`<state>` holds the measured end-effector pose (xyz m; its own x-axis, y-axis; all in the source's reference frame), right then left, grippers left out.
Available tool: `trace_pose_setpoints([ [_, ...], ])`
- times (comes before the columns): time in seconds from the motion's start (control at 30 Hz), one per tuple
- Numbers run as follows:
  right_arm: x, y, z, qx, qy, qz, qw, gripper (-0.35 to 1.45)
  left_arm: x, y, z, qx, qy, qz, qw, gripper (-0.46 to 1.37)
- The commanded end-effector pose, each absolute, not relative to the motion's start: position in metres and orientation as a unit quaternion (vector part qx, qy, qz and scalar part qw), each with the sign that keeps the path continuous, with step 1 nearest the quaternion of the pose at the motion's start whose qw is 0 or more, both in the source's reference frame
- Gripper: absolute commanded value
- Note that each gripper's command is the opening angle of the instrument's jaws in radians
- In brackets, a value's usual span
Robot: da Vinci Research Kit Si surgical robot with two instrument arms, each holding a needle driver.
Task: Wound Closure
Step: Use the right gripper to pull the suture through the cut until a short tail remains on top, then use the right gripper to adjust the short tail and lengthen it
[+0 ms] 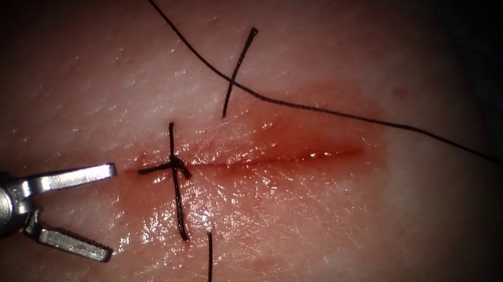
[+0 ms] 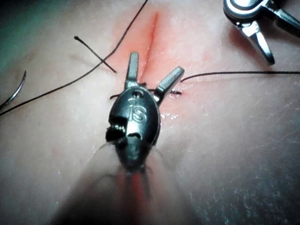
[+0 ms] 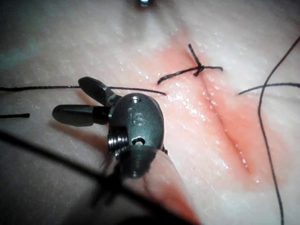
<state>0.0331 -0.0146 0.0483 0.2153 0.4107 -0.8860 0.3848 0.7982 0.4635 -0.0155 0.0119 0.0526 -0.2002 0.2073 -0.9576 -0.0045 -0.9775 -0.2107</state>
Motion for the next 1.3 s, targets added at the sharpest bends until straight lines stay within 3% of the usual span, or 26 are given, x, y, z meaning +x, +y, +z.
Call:
trace_pose_setpoints([
  [0.03,0.0328,-0.014,0.048,0.316,0.627,0.008,0.712,1.41,-0.0156,0.012,0.053,-0.628,-0.08,0.771,0.07,0.59],
  [0.47,0.028,-0.01,0.051,0.27,0.616,0.067,0.737,1.24,-0.0155,0.012,0.053,-0.628,-0.08,0.771,0.07,0.62],
  [0.6,0.0268,-0.008,0.052,0.245,0.594,0.135,0.754,1.2,-0.0156,0.012,0.053,-0.628,-0.081,0.77,0.072,0.62],
  [0.73,0.0256,-0.006,0.053,0.21,0.577,0.22,0.758,1.29,-0.0155,0.012,0.053,-0.628,-0.087,0.769,0.079,0.63],
  [0.97,0.0253,-0.003,0.054,0.226,0.549,0.416,0.689,1.14,-0.0153,0.012,0.053,-0.627,-0.093,0.768,0.087,0.63],
  [1.17,0.0267,-0.001,0.055,0.244,0.496,0.549,0.627,1.21,-0.0156,0.011,0.053,-0.626,-0.094,0.769,0.09,0.63],
  [1.3,0.0275,0.001,0.056,0.227,0.482,0.585,0.612,1.21,-0.0156,0.011,0.053,-0.626,-0.095,0.769,0.092,0.62],
])
